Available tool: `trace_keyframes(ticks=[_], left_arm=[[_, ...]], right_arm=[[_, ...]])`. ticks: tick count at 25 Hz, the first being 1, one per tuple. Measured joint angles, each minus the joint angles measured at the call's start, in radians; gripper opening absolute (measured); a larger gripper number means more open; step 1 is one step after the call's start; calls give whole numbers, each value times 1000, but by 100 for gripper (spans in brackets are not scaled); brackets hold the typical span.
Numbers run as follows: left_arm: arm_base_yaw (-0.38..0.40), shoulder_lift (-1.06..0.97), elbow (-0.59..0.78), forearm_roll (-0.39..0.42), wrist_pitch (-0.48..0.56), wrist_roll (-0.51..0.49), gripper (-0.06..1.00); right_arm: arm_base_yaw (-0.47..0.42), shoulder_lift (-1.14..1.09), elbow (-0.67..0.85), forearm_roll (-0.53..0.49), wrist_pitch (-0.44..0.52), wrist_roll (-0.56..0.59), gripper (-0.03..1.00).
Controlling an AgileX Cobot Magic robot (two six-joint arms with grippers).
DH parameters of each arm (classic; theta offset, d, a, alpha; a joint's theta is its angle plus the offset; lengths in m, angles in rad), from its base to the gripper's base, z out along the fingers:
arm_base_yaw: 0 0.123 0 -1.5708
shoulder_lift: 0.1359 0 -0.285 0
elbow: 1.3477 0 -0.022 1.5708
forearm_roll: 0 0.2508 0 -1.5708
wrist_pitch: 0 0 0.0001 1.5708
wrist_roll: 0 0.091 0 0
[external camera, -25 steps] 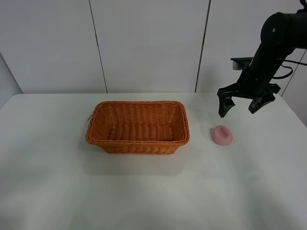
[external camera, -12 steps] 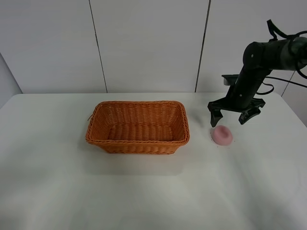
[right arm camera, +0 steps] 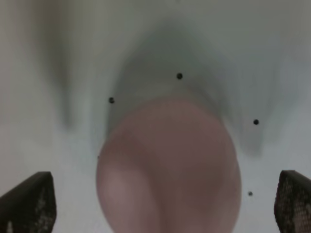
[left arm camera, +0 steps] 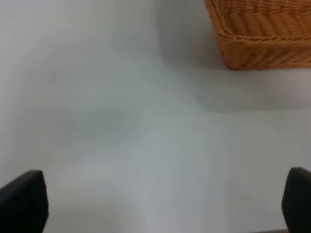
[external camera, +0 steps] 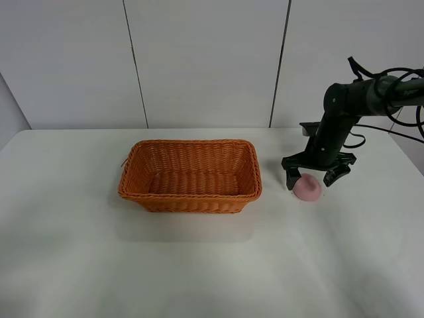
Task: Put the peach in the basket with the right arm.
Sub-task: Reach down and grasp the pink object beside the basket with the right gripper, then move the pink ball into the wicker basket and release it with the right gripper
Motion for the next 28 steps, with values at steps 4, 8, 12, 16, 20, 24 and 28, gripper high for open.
trace_keyframes(ticks=[4,8,12,16,20,24,28], left_arm=[[0,0,0,0,0,0,99],[0,0,0,0,0,0,99],[0,0,0,0,0,0,99],[0,0,0,0,0,0,99],[0,0,0,0,0,0,99],[0,0,0,0,0,0,99],[0,0,0,0,0,0,99]], right_arm=[[0,14,0,-1,-12,1,70],[0,14,0,-3,-16,1,69],[0,14,0,-3,-19,1,64],[0,14,0,-3,-12,-2,41],[0,10,-4,-3,4,-27,5],[0,8,-13,-3,21,-34,0],[0,-25,-30,-4,39,-34,0]])
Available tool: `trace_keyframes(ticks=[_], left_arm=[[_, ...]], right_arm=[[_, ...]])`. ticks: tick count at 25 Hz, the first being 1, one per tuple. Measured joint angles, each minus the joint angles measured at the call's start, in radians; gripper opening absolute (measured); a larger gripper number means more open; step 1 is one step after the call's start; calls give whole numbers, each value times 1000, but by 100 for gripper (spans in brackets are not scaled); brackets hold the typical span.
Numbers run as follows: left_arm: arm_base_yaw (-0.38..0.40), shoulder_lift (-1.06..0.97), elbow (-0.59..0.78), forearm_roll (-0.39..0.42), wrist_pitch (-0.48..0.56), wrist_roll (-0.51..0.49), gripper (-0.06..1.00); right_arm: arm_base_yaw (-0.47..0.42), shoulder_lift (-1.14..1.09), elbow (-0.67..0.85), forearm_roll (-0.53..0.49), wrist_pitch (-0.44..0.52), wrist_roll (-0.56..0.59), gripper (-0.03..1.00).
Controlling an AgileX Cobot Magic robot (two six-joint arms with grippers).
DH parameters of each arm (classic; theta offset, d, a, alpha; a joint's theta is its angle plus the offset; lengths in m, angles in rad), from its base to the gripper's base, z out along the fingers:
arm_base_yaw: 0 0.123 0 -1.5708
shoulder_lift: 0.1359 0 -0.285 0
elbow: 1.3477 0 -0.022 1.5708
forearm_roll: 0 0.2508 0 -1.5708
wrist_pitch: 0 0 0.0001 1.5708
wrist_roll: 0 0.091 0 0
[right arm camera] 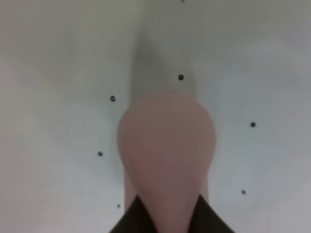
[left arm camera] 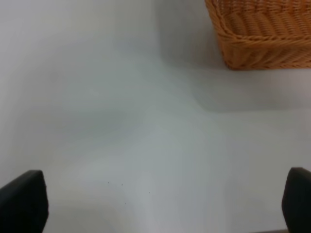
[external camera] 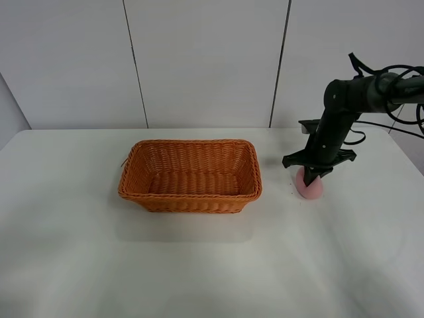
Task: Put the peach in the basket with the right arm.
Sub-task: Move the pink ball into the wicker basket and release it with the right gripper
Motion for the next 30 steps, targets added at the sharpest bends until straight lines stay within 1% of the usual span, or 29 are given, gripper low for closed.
trace_keyframes(ticks=[7,13,17,19,21,24,27,30], left_arm=[[0,0,0,0,0,0,99],[0,0,0,0,0,0,99],[0,0,0,0,0,0,99],[0,0,0,0,0,0,99],[0,0,0,0,0,0,99],[0,0,0,0,0,0,99],[0,0,0,0,0,0,99],[0,0,0,0,0,0,99]], right_arm=[[0,-164,-73,-4,45,0,0],[0,-267,-144,-30,137,0,0],[2,-286,-198,-43,192,0,0],[17,-286,-220,-58,210,1,0],[48,-286,-234,-58,225,2,0],[126,-286,-249,-58,229,4,0],[226,-286,-248,-58,225,8,0],[336,-282,-248,-58,198,13,0]])
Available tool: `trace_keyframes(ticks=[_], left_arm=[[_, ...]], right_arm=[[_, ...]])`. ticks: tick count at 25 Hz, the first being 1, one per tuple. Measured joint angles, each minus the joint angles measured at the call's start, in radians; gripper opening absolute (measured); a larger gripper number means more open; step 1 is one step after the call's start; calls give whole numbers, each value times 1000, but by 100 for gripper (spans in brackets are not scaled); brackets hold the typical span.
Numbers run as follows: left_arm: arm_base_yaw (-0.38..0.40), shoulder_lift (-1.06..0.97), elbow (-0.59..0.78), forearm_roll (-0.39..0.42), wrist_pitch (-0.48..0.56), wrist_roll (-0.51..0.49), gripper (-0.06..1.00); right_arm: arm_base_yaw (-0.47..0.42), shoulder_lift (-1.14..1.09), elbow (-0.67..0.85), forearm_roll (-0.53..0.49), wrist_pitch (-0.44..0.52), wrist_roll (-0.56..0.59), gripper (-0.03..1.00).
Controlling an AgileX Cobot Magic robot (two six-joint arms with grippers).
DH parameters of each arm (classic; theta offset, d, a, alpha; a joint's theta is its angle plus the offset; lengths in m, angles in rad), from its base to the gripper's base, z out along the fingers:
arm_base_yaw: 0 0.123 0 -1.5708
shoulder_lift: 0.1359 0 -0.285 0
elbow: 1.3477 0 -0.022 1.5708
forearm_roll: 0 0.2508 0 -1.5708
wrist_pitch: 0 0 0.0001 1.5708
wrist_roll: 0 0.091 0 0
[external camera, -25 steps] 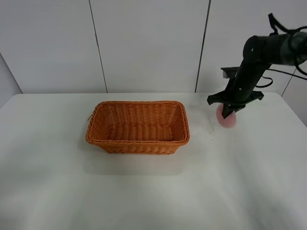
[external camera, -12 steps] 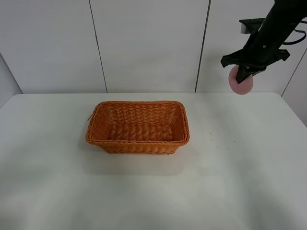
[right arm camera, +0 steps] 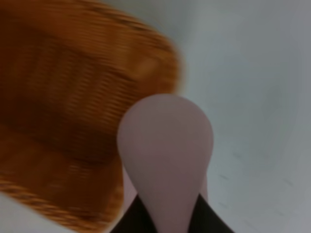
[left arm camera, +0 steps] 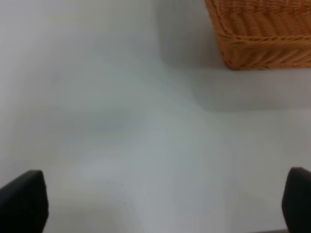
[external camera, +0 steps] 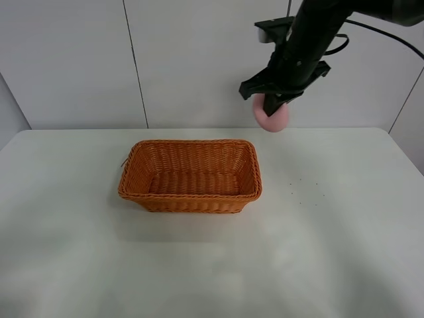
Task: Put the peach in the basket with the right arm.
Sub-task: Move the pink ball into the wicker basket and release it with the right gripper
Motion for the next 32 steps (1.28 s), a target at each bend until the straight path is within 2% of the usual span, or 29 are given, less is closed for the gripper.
trace_keyframes(ticks=[7,16,19,23,24,26,29,32], left_arm=[[0,0,0,0,0,0,99],[0,0,0,0,0,0,99],[0,0,0,0,0,0,99],[0,0,0,0,0,0,99],[0,0,0,0,0,0,99],[0,0,0,0,0,0,99],[0,0,0,0,0,0,99],[0,0,0,0,0,0,99]], right_arm=[[162,103,-3,9,-140,13,0],[208,325,-3,17,-311,21,1],[208,371,-3,18,-318,28,14],[208,392,-3,19,-304,36,55],[208,392,-3,19,-298,36,61],[208,385,-3,19,-294,36,66],[208,369,-27,17,-265,37,69],[208,350,-102,16,-184,38,69]])
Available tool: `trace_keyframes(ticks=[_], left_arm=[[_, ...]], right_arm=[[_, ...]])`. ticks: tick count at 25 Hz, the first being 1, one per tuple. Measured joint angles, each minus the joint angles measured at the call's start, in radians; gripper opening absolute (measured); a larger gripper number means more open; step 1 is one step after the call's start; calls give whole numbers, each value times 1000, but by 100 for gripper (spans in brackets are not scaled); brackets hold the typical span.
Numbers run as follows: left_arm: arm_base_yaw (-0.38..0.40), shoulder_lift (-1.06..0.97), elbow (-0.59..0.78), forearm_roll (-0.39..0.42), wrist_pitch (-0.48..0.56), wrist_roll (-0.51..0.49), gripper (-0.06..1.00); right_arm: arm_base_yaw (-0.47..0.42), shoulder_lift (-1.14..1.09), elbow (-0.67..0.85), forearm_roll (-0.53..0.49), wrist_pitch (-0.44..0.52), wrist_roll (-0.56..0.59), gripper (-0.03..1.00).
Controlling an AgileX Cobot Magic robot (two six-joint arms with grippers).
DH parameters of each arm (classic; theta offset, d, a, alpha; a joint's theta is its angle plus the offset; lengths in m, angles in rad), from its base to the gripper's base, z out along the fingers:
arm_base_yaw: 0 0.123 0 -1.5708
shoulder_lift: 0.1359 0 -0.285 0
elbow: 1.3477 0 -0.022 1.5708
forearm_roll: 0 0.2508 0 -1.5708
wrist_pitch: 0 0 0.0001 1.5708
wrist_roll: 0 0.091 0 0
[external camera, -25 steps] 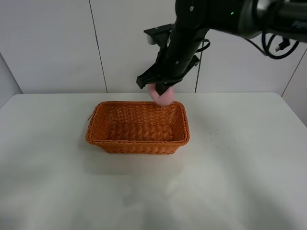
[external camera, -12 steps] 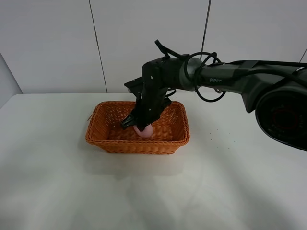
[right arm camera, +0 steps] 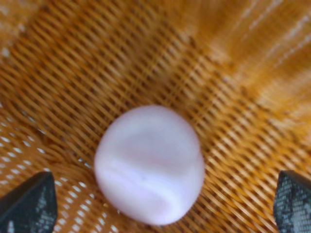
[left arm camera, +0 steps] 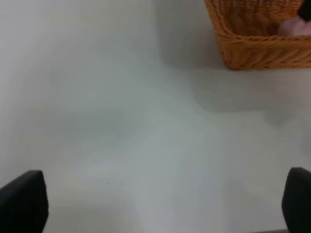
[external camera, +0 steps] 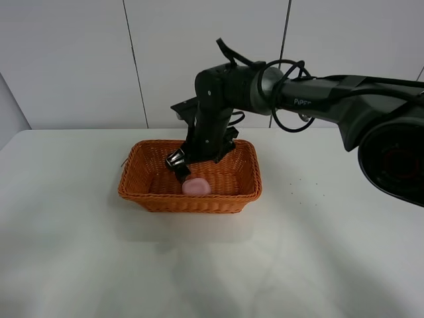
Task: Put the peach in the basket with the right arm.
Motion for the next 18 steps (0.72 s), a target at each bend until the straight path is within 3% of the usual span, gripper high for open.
trace_keyframes(ticks=[6,10,18], left_arm=[[0,0,0,0,0,0,99],[0,0,0,0,0,0,99],[0,0,0,0,0,0,99]], right_arm=[[0,-13,-252,-2,189,6,70],[0,-22,-356,-7,206,13,70],[-38,-13,-367,-22,215,16,70]])
